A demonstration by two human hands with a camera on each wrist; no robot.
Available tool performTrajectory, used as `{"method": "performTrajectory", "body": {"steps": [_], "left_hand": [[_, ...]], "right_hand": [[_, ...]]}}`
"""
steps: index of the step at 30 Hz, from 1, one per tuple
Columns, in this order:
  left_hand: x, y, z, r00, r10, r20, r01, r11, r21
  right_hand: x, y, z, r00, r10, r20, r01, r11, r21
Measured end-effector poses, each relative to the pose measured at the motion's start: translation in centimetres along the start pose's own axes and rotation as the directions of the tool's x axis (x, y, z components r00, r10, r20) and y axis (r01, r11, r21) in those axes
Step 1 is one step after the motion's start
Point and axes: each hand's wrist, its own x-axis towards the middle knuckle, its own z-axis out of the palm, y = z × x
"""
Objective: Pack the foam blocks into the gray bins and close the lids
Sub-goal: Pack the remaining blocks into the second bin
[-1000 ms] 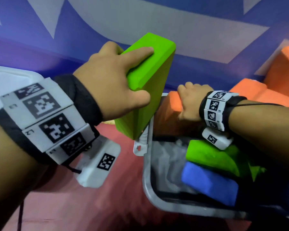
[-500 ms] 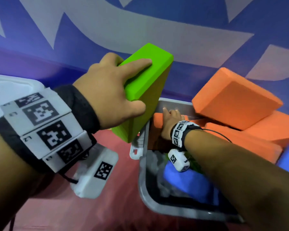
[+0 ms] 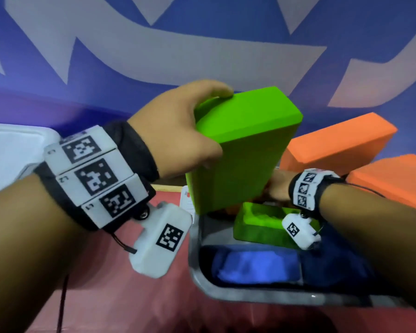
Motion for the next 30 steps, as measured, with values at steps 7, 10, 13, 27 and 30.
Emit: {"method": "performTrajectory", "body": {"steps": [7, 10, 13, 27, 30], "left_hand": [[1.3, 0.7, 3.3, 1.000, 0.004, 0.009, -0.002, 0.983, -0.185], [1.3, 0.9, 4.4, 0.999, 0.029, 0.037, -0.021, 0.982, -0.188], [1.8, 0.5, 5.7, 0.998, 0.009, 0.064, 0.000, 0.991, -0.130], [3.1, -4.9, 11.0, 0.973, -0.161, 0.164, 0.137, 0.979, 0.150], [2.7, -5.0, 11.2, 0.976, -0.132, 0.173, 0.097, 0.976, 0.196]], "right_hand": [[-1.8, 2.6, 0.7, 0.997, 0.031, 0.077, -0.025, 0.997, -0.078], [-0.9, 2.7, 2.6, 0.996, -0.094, -0.001, 0.093, 0.995, -0.044], [-1.8, 3.0, 1.7, 0.997, -0.071, -0.008, 0.070, 0.990, -0.126], [-1.8, 2.7, 6.8, 0.976, 0.187, 0.109, -0.140, 0.929, -0.343], [-0.7, 2.2, 8.0, 0.978, 0.198, 0.073, -0.163, 0.929, -0.334]]}}
